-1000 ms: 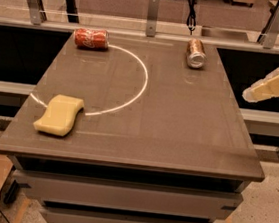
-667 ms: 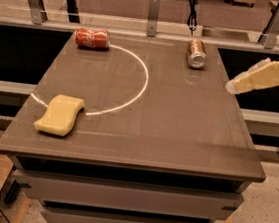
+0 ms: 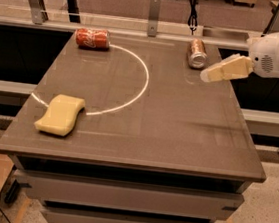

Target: Move orange can near sponge

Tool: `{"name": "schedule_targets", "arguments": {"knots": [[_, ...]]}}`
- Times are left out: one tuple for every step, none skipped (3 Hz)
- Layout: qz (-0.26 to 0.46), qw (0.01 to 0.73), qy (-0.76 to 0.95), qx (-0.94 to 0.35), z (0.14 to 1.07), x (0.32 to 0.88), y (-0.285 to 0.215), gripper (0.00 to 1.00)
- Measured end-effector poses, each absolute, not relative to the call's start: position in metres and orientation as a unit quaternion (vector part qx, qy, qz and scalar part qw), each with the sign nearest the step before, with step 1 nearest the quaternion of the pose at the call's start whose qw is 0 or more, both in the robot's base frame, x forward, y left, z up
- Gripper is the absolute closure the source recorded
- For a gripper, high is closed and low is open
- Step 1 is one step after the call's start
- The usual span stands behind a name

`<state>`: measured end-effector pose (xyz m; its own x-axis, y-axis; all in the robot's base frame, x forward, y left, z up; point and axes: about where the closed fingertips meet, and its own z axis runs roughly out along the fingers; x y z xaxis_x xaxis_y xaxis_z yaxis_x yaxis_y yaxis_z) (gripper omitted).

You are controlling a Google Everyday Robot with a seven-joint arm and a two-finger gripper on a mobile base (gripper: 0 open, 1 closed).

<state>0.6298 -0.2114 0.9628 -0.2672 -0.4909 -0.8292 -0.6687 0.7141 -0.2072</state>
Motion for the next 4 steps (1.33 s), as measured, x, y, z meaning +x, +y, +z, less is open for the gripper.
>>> {"name": "schedule_targets", "arguments": {"knots": [[0.113, 0.497, 0.788, -0.344, 0.949, 0.66, -0.201, 0.0], [0.118, 0.517, 0.785, -0.32, 0.938, 0.694, -0.195, 0.0], [0.109, 0.528, 0.787, -0.299, 0.929, 0.727, -0.197, 0.0], [0.109, 0.529, 0.787, -0.298, 0.928, 0.73, -0.196, 0.0]]}}
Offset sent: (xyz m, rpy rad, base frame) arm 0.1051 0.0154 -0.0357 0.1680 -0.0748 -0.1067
